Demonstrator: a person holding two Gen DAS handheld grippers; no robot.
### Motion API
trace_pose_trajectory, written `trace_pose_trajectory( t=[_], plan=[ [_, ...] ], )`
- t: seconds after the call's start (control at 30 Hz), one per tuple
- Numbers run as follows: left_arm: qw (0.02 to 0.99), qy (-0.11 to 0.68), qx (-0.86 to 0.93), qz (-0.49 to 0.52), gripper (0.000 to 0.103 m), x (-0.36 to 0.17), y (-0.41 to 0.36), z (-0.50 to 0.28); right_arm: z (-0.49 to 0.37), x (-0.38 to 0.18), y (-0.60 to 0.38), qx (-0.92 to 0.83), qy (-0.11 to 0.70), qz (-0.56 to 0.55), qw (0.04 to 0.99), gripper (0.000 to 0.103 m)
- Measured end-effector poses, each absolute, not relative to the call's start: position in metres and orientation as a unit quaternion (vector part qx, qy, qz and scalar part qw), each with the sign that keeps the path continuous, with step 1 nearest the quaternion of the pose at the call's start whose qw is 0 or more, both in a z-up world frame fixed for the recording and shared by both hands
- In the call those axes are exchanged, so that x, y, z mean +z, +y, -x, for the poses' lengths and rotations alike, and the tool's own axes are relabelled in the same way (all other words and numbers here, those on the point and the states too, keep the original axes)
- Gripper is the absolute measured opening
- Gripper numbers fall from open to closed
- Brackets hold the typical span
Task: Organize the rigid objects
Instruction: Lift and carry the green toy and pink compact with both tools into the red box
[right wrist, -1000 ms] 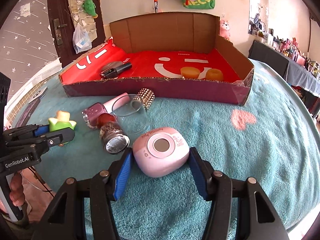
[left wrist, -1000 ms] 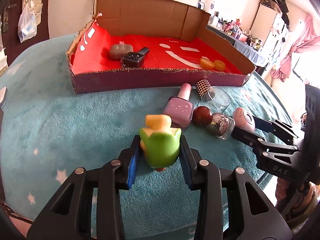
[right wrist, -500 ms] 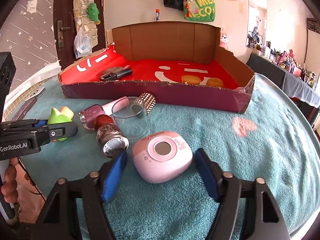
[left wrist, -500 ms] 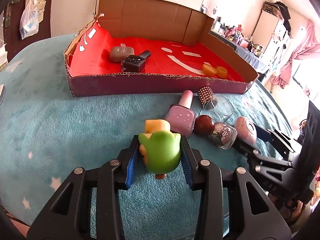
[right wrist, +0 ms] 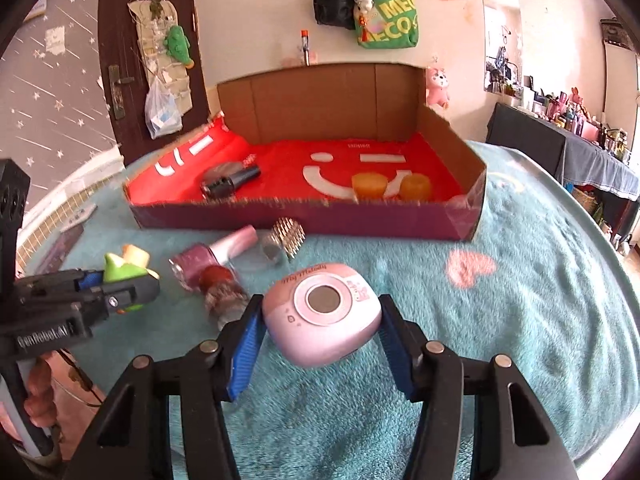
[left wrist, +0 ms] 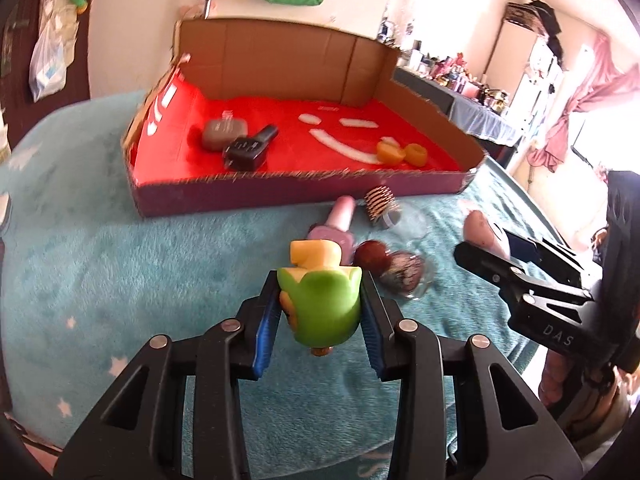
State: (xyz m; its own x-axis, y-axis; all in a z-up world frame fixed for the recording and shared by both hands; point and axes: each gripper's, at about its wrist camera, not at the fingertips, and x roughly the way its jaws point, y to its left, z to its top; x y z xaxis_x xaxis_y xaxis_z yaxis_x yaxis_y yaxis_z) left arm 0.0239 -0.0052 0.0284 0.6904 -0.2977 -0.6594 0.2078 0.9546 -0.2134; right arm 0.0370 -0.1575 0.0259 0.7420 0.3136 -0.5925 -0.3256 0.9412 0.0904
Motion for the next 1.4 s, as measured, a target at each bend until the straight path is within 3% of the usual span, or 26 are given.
trace_pose_trajectory(
  t=[0.47, 1.4],
  plan=[
    [0.929, 0.337, -0.144, 0.046, 0.035, 0.058, -0.007, -0.028, -0.043, 0.064, -0.152, 0.220, 0.298, -0.014, 0.929, 0.058],
    [0.928, 0.341, -0.146, 0.040, 0.035, 0.080, -0.002, -0.071, -0.077, 0.081, -0.146, 0.238, 0.307, -0.002, 0.921, 0.058]
  ],
)
